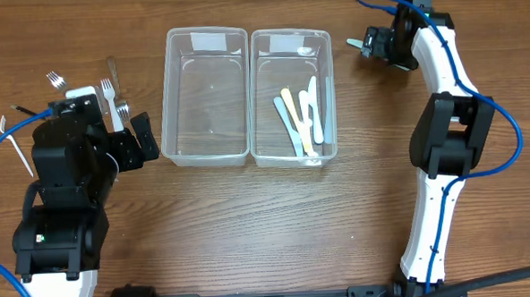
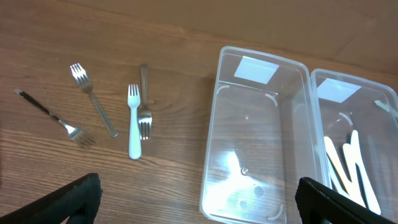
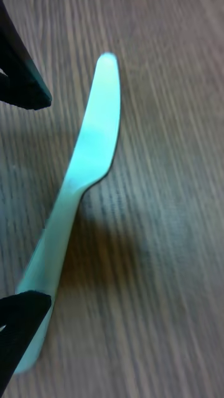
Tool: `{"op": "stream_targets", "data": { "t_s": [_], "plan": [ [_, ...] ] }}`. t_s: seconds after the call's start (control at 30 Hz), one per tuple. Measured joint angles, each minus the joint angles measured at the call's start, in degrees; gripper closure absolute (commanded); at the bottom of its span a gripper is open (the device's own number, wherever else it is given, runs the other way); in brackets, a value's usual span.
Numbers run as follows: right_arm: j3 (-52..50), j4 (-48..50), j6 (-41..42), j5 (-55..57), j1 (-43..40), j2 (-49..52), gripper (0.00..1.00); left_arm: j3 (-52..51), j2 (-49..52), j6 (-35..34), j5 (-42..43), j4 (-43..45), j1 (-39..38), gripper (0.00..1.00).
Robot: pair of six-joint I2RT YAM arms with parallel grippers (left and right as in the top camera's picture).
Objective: Pack container
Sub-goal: 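Lower right gripper and close on the light-blue knife handle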
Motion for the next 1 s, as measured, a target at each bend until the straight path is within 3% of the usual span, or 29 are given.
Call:
{"op": "stream_targets", "data": {
  "t_s": [1.0],
  "plan": [
    [-0.15,2.14,-4.83,-0.11,0.0,0.07,0.03,0.0,0.0,0.0,0.04,0.22,0.0,0.0]
  ]
}}
